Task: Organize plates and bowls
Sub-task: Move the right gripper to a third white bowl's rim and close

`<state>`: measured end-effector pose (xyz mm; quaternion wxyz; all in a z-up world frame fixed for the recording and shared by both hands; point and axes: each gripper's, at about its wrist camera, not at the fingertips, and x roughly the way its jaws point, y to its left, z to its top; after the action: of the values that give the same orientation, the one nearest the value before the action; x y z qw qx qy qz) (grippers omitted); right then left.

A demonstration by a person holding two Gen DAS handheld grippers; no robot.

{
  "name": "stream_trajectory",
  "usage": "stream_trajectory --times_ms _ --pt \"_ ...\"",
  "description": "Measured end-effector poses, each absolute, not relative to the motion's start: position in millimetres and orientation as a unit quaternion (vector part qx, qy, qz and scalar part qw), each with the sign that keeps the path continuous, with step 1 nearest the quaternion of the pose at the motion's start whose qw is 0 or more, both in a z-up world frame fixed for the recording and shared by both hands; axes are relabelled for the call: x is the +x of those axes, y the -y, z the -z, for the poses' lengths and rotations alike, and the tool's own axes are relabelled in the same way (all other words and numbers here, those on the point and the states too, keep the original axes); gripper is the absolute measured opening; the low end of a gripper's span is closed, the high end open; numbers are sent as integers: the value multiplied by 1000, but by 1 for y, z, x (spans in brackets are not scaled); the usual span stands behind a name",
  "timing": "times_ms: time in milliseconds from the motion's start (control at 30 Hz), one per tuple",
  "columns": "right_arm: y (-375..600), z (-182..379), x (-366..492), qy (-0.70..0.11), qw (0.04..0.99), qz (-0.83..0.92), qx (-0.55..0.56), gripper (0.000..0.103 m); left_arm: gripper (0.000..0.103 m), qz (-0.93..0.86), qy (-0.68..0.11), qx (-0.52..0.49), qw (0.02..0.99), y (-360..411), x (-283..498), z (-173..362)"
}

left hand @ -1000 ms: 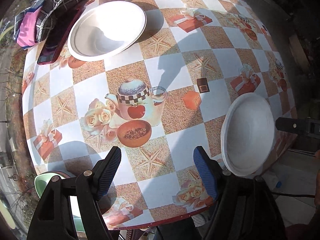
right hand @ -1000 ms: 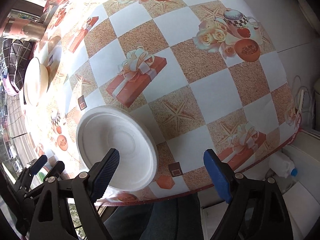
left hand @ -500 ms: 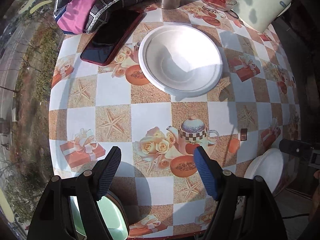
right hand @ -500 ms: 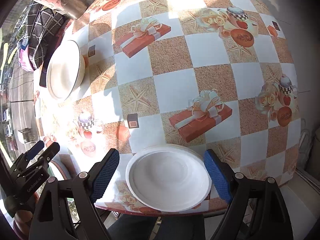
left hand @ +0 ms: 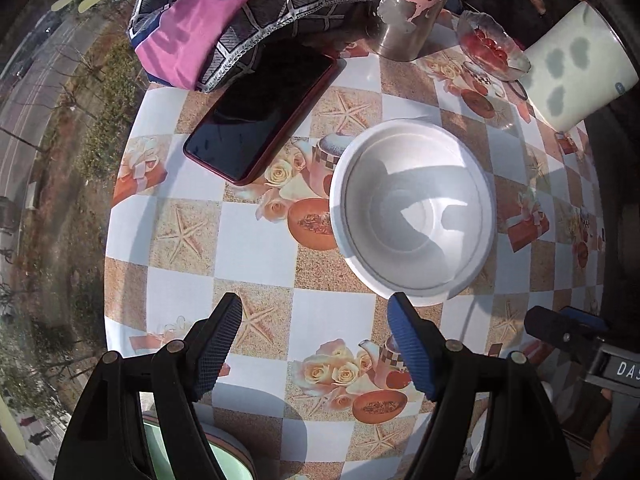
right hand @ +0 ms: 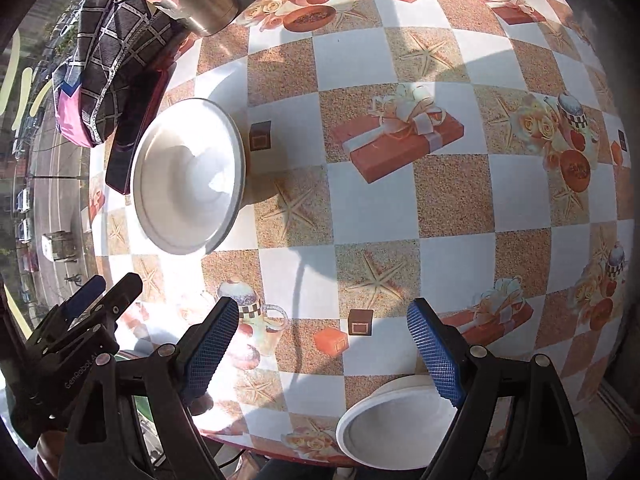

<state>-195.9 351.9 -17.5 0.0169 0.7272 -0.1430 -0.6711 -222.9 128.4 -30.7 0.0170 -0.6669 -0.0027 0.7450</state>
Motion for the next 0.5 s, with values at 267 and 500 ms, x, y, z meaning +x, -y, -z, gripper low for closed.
stream_trajectory --times_ms 267,500 --pt "-339 29 -232 148 20 682 716 87 78 -753 -15 -658 8 -137 -261 44" --pt "-331 50 -256 158 24 683 712 87 78 -746 -37 -665 10 -138 -280 67"
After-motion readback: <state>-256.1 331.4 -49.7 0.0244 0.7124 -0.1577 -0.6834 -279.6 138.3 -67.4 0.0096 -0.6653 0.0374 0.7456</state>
